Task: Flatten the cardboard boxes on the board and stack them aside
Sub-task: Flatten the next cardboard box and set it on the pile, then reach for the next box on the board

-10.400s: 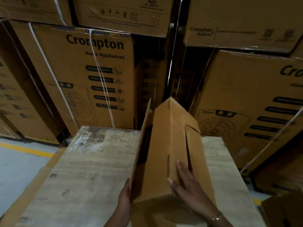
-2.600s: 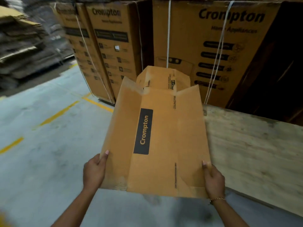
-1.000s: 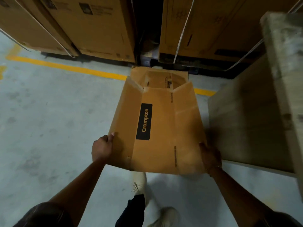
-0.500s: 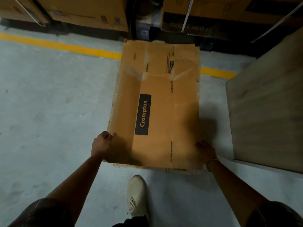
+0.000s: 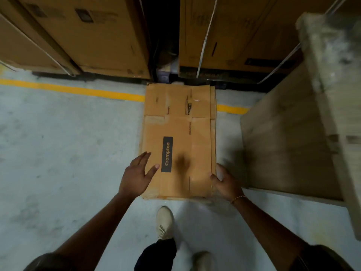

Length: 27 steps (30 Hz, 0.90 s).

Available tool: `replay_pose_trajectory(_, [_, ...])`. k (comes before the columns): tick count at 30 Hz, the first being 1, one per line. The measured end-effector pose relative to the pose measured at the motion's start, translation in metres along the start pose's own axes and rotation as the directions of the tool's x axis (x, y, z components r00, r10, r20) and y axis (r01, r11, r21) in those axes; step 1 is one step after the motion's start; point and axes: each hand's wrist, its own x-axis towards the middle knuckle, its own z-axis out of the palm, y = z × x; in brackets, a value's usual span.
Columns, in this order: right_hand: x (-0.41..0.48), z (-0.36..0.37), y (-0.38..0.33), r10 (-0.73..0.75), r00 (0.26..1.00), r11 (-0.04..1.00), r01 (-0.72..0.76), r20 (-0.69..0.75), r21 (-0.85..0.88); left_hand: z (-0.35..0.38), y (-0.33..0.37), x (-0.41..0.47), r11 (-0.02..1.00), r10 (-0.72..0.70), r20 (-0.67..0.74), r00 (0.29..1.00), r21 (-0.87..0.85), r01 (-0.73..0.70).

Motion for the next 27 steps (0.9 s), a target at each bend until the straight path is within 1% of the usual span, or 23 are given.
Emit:
replay_pose_trajectory(3, [-0.072, -0.045, -0.055, -0.085, 0.993, 0.995, 0.081, -0.082, -0.052, -0.061, 0.063, -0.018, 0.988, 0.146, -0.013, 0.989, 0.054, -0.145])
replay_pose_trajectory(6, [-0.133, -0.089, -0.09, -0.162, 0.976, 0.985, 0.151, -0.148, -0.082, -0.115, 0.125, -0.037, 0.959, 0.267, -0.014, 0.963, 0.099, -0.265])
replay_pose_trajectory(10, [-0.196, -0.139, -0.115, -0.169, 0.94, 0.983, 0.181, -0.295, 0.013, -0.167, 0.199, -0.057, 0.926, 0.365, 0.019, 0.931, 0.093, -0.365])
replay_pose_trajectory(14, [-0.253, -0.189, -0.119, -0.153, 0.866, 0.969, 0.227, -0.477, 0.101, -0.189, 0.264, -0.066, 0.883, 0.46, 0.039, 0.887, 0.087, -0.461])
replay_pose_trajectory(17, [-0.287, -0.233, -0.095, -0.172, 0.795, 0.965, 0.256, -0.582, 0.064, -0.185, 0.318, -0.07, 0.847, 0.523, 0.059, 0.851, 0.08, -0.526])
replay_pose_trajectory(19, [-0.305, -0.264, -0.067, -0.146, 0.763, 0.974, 0.221, -0.629, 0.043, -0.175, 0.362, -0.076, 0.815, 0.569, 0.084, 0.818, 0.076, -0.574])
replay_pose_trajectory(23, [-0.34, -0.328, 0.003, -0.1, 0.722, 0.982, 0.183, -0.684, 0.05, -0.138, 0.458, -0.096, 0.748, 0.652, 0.135, 0.746, 0.049, -0.662])
replay_pose_trajectory(27, [-0.378, -0.393, 0.089, -0.042, 0.686, 0.982, 0.163, -0.727, 0.097, -0.08, 0.562, -0.125, 0.694, 0.704, 0.172, 0.689, 0.035, -0.719])
